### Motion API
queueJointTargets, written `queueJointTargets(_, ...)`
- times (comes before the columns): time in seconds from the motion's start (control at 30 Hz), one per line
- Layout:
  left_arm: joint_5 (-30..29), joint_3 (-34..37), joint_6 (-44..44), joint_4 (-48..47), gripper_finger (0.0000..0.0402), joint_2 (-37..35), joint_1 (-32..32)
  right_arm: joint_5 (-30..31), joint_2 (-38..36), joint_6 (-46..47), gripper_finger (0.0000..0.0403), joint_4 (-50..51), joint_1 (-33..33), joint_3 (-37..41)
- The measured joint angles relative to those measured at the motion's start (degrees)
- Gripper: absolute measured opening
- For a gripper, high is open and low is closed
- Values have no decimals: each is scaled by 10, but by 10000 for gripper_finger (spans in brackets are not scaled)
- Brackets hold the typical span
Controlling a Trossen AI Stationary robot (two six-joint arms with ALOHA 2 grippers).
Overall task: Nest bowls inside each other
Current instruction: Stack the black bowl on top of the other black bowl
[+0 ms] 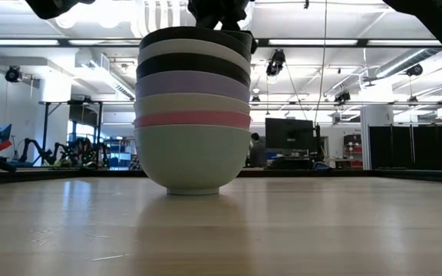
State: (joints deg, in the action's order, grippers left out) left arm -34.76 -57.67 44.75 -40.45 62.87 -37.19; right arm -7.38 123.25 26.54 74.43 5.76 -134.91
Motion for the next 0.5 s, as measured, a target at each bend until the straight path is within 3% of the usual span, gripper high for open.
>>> queueJointTargets(0.5, 0, 0, 0, 1, 12, 0, 0, 9, -10, -15, 122, -44, 0, -1)
